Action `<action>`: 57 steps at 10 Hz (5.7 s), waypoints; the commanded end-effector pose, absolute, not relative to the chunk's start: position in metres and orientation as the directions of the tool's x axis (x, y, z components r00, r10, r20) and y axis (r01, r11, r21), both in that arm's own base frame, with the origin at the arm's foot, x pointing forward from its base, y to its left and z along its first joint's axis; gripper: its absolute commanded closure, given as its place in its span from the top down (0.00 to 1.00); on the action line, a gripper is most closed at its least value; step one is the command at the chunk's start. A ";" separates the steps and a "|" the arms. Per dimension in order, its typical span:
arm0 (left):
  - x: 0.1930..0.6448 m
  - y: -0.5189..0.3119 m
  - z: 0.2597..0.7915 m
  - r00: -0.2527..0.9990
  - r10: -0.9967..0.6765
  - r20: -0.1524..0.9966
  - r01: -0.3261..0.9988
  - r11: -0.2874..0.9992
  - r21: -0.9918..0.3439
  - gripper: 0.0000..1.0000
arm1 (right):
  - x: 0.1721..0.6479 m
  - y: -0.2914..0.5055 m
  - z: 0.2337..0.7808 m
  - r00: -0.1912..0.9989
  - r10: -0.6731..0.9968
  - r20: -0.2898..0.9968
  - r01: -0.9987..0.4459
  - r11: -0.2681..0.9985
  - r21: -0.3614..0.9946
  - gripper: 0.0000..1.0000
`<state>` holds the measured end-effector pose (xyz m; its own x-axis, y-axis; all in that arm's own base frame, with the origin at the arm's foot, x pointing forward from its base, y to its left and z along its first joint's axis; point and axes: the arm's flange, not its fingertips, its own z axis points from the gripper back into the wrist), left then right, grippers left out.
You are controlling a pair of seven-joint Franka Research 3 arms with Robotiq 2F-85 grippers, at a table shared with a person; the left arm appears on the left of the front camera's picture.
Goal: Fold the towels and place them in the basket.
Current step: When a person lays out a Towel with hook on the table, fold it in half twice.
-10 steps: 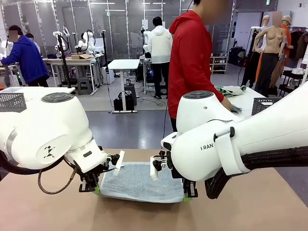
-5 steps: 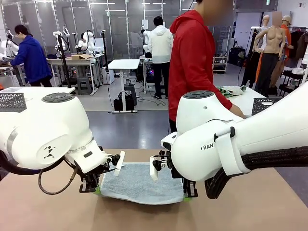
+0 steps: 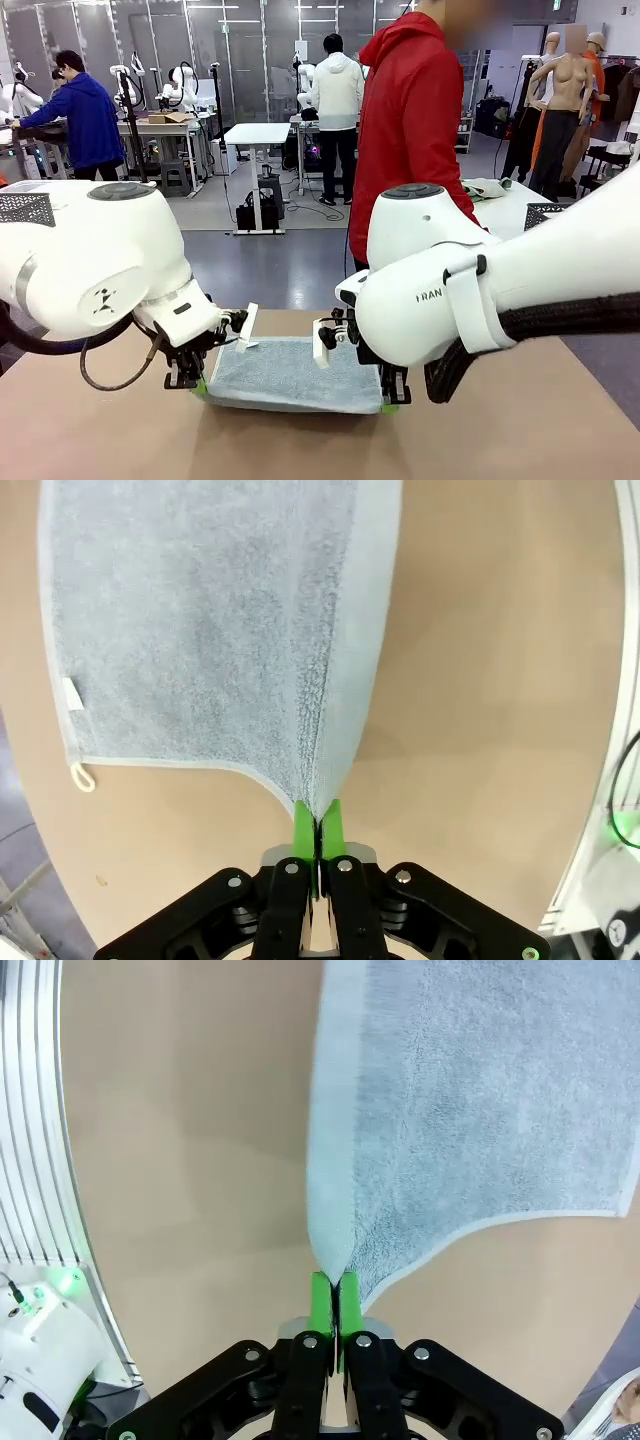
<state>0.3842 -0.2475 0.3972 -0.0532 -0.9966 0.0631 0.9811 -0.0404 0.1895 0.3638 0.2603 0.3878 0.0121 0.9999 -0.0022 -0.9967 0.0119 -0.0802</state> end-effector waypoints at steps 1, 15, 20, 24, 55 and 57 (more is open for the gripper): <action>0.407 -0.249 0.410 -0.008 -0.999 0.053 0.988 0.001 0.151 0.03 | 0.390 0.261 0.399 -0.019 1.000 -0.001 -1.000 -0.019 -0.023 0.04; 0.537 -0.237 0.398 0.071 -0.997 0.029 0.982 0.075 0.172 0.03 | 0.529 0.265 0.411 -0.042 0.999 0.010 -0.999 -0.042 0.002 0.04; 0.538 -0.242 0.397 0.073 -0.997 0.033 0.983 0.077 0.167 0.03 | 0.530 0.269 0.412 -0.047 0.999 0.013 -0.999 -0.047 0.002 0.04; 0.564 -0.245 0.373 0.023 -0.999 0.027 0.988 0.027 0.153 0.03 | 0.561 0.275 0.389 -0.099 0.995 0.026 -0.995 -0.099 0.001 0.04; 0.556 -0.138 0.475 0.051 -0.918 0.393 0.994 0.083 0.065 0.89 | 0.468 0.229 0.459 0.605 0.673 0.426 -0.778 0.614 0.133 0.66; 0.558 -0.127 0.469 0.052 -0.907 0.419 0.996 0.079 0.048 0.89 | 0.466 0.211 0.449 0.815 0.367 0.449 -0.517 0.811 0.274 0.66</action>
